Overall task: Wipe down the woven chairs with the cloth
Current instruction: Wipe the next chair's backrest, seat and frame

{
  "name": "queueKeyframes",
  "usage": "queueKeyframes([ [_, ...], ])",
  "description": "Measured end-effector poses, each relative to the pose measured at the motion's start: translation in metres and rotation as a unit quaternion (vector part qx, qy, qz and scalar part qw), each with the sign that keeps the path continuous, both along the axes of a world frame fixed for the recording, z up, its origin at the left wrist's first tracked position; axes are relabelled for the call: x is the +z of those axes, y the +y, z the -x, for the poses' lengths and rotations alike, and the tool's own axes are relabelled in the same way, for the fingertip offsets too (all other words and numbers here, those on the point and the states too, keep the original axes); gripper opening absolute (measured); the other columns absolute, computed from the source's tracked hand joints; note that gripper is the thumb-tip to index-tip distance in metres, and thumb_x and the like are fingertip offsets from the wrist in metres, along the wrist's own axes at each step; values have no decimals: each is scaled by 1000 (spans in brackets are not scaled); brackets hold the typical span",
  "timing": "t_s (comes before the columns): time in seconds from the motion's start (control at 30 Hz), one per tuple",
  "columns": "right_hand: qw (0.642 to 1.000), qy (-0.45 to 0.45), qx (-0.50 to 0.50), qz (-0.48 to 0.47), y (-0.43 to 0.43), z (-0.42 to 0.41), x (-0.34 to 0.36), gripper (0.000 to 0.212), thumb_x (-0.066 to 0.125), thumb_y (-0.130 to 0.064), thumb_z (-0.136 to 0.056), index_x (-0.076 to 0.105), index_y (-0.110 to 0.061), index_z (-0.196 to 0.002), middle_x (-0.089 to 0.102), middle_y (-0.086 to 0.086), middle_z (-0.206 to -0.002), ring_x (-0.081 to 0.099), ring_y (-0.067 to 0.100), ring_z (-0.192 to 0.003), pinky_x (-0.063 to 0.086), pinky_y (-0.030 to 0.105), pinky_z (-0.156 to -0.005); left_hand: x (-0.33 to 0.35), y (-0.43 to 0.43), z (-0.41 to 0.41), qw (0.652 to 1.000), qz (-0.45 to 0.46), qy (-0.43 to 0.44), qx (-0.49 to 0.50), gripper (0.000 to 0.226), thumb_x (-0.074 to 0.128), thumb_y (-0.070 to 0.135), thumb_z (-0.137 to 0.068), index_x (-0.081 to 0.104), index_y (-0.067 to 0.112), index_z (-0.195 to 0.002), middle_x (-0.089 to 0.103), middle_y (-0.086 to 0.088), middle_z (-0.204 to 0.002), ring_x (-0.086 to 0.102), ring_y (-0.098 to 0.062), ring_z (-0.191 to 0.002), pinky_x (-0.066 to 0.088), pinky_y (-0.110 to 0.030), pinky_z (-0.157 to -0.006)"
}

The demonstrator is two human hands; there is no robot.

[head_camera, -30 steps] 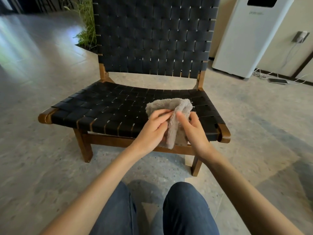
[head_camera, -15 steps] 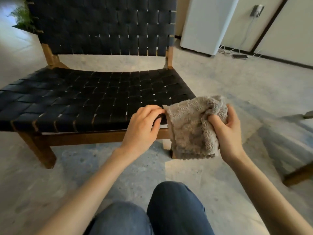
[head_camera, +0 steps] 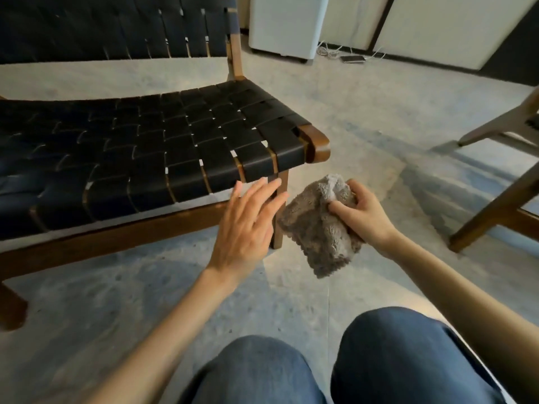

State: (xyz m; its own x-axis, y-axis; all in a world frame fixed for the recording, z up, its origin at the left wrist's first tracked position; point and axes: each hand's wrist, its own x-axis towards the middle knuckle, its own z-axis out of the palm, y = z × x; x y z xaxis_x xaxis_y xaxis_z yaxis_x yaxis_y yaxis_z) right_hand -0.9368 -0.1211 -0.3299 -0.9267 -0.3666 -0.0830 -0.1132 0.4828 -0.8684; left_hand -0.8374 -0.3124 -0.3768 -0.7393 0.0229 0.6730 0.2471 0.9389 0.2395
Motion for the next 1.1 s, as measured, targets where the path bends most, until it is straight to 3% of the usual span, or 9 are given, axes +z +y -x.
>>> queueKeyframes([
  [0.1,999,35,-23,-23,-12,7,-14,14,64,-22,-87,52,-20,-96,63,-6,-90,63,9,-83,54,25,-72,-20,9,-3,995,-66,-59,-35,38,54,7,-92,55,10,-130,59,-8,-124,53,-22,-115,40,-34,-102],
  [0.17,996,73,-40,-40,-21,9,-24,18,63,-21,-87,52,-14,-100,61,-7,-87,60,4,-78,51,19,-65,-26,15,2,983,-132,-125,-41,40,54,20,-94,51,16,-134,56,-4,-125,50,-17,-114,43,-30,-96],
  [0.27,993,98,-61,-39,-35,8,-41,23,64,-20,-87,51,-7,-102,61,2,-88,61,15,-81,53,31,-68,-34,18,17,951,-218,-207,-76,59,59,36,-90,36,26,-143,44,4,-139,43,-8,-123,43,-25,-97],
  [0.4,994,81,-79,10,-52,6,-58,23,66,-19,-87,53,-4,-100,64,14,-97,63,28,-90,55,47,-77,-43,16,30,849,-395,-327,-131,92,72,52,-73,16,42,-146,31,12,-151,31,2,-128,33,-21,-97],
  [0.57,998,38,-36,45,-52,18,-73,23,65,-29,-90,57,-8,-95,65,6,-91,65,23,-86,58,42,-74,-62,10,49,891,-416,-183,-13,51,62,24,-90,43,29,-137,51,8,-135,46,-4,-122,37,-3,-82],
  [0.73,964,216,-98,-122,-32,48,-91,23,54,-30,-95,65,-11,-100,50,7,-106,40,24,-104,33,31,-86,-66,-2,73,905,-409,-48,106,16,55,14,-94,57,20,-108,56,14,-102,53,1,-93,37,4,-72],
  [0.83,927,296,-137,-185,-33,71,-88,20,56,-33,-93,69,-23,-104,38,3,-100,26,19,-95,24,32,-81,-60,-7,88,916,-373,-25,146,13,51,9,-95,59,16,-102,58,10,-101,52,-1,-93,34,4,-72],
  [1.0,933,309,-109,-148,-46,102,-85,24,52,-33,-94,71,-29,-108,68,3,-93,60,24,-87,47,41,-84,-58,-12,109,926,-322,-44,191,31,41,1,-97,65,14,-112,55,-3,-121,46,-1,-106,32,-2,-82],
  [1.1,954,284,-60,-72,-59,107,-83,22,49,-31,-96,70,-28,-103,71,-4,-80,67,16,-74,57,41,-70,-58,-3,122,938,-257,-69,224,31,43,11,-98,60,15,-124,42,-11,-132,33,-5,-115,30,-9,-91],
])
